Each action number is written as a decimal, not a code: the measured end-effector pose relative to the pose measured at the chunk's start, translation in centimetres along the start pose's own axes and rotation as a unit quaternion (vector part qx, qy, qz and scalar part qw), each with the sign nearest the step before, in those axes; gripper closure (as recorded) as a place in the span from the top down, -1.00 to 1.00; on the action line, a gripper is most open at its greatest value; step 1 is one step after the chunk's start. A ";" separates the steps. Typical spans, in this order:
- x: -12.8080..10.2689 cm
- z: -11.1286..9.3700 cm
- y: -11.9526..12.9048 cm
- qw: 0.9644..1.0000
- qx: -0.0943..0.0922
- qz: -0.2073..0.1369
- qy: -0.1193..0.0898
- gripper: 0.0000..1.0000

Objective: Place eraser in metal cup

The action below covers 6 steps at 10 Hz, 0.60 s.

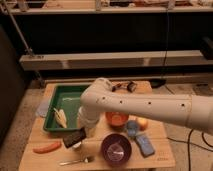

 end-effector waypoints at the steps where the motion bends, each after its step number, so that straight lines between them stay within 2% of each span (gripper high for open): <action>1: -0.6 0.7 -0.6 1.000 0.005 -0.003 0.005 -1.00; 3: -1.3 1.9 -1.1 1.000 0.015 -0.005 0.012 -1.00; 6: -1.6 3.4 -0.7 1.000 0.016 -0.005 0.019 -1.00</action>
